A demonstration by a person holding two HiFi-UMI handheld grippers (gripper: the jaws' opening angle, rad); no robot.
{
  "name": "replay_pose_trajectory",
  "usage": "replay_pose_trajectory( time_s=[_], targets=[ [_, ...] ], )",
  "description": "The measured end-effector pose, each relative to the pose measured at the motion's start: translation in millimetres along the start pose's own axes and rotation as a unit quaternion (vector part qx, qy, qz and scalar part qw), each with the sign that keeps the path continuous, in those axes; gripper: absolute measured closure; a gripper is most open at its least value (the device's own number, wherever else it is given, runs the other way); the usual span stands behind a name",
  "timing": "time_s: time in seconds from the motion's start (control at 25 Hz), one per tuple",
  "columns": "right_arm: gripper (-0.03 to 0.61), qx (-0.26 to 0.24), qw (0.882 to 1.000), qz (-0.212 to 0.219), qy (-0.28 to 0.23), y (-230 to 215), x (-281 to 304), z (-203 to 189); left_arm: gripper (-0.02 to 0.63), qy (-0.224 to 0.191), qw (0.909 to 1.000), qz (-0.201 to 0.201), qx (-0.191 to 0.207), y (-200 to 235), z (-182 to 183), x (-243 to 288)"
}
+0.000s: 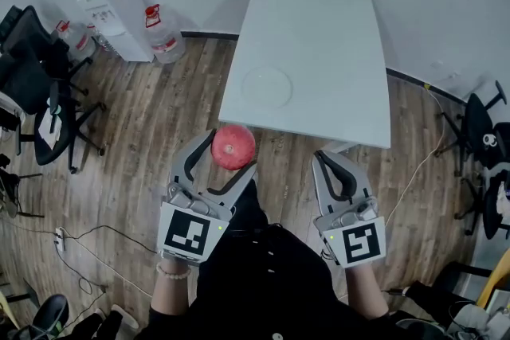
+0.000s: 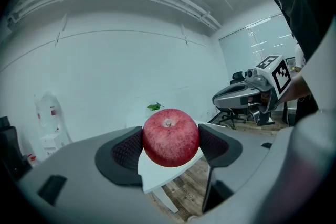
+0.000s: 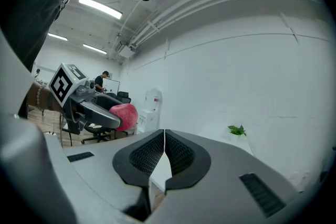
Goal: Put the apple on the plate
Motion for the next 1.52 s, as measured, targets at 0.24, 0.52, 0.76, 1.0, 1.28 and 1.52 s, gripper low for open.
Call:
replay_pose_trajectory(
  time_s=[0.24,0.52,0.76,1.0,1.28,1.52],
  targets=[
    [0.535,-0.005,1.000,-0.012,-0.008,-23.3,31.6,10.2,0.268,-0.018,0.9997,-0.014,-0.008,24.1,2.9,36.5],
    [0.537,-0.005,1.000,-0.024,-0.003,-43.8,77.5,20.2,0.268,-0.023,0.9995,-0.022,-0.003,63.1,-1.2,70.8],
    [0.535,-0.009,0.999,-0.041,-0.001,-60.3,112.9,27.7,0.268,-0.024,0.9991,-0.036,-0.001,96.1,-12.4,104.0],
    [0.535,-0.012,0.998,-0.064,0.005,-78.6,139.9,40.0,0.267,-0.030,0.9979,-0.058,-0.003,121.1,-15.2,135.5],
    [0.535,-0.016,0.997,-0.077,0.012,-89.9,176.8,43.2,0.267,-0.045,0.9960,-0.077,-0.001,144.7,-22.7,165.6],
    [0.535,-0.015,0.996,-0.086,0.014,-98.2,199.2,44.0,0.268,-0.045,0.9950,-0.089,-0.002,159.2,-34.2,183.9]
  ],
)
Point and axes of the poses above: the fingertips, and each gripper's own axes: x forward along the fingers, y to its left, z out of its top, the point moved 2 cm from there along -x, backward along the fingers, and after that the axes turned 13 degrees about x, right-handed, at the moved point
